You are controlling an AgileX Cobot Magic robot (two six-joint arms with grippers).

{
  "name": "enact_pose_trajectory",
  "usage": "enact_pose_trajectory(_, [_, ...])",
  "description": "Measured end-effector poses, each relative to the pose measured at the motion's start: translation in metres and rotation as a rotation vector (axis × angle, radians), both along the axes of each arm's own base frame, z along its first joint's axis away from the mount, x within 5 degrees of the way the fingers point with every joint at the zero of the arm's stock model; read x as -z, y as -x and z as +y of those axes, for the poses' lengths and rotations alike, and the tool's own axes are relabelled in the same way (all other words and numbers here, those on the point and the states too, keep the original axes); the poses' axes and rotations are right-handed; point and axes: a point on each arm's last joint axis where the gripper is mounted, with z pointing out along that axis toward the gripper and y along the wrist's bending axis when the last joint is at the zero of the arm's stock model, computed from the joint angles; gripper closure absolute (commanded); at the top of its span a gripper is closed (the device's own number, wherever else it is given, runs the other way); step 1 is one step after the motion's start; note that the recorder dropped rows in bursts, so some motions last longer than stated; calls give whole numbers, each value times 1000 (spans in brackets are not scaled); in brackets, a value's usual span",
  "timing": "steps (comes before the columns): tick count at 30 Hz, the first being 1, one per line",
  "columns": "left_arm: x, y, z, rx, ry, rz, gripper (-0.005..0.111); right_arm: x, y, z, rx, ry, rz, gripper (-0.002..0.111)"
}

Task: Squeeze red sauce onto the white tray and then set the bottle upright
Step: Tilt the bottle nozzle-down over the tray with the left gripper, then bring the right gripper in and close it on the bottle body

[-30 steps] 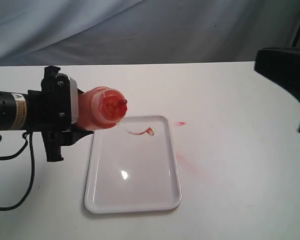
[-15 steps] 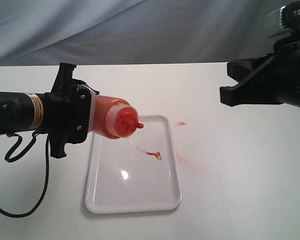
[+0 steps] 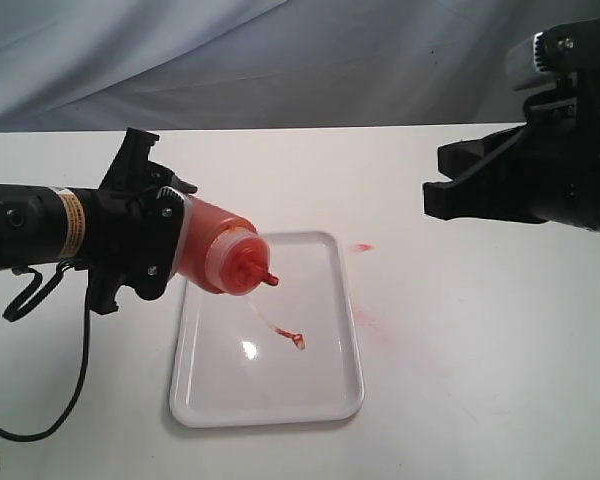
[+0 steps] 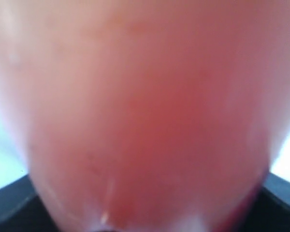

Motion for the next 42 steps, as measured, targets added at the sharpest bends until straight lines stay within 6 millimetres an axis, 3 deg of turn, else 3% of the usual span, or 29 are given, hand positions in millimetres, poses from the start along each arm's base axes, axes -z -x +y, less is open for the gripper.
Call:
enact_pose_trajectory(12, [-5, -1, -6, 161, -82, -103, 107, 2, 4, 5, -80, 7, 25, 108])
enact_pose_trajectory(20, [-9, -4, -7, 174, -88, -124, 107, 2, 5, 6, -119, 64, -8, 108])
enact_pose_trajectory(29, [-9, -4, -7, 114, -24, -83, 106, 3, 21, 28, -422, 205, -117, 107])
enact_pose_trajectory(32, [-9, -4, -7, 73, 18, -55, 106, 2, 29, 40, -504, 236, -156, 97])
enact_pose_trajectory(35, [-8, -4, -5, 42, 21, -39, 106, 2, 37, 50, -567, 260, -189, 81])
enact_pose_trajectory(40, [-9, -6, -4, 37, -4, -50, 106, 1, 42, 59, -573, 316, -248, 39])
enact_pose_trajectory(42, [-10, -7, -4, 52, -19, -61, 106, 1, 40, 59, -555, 344, -269, 30])
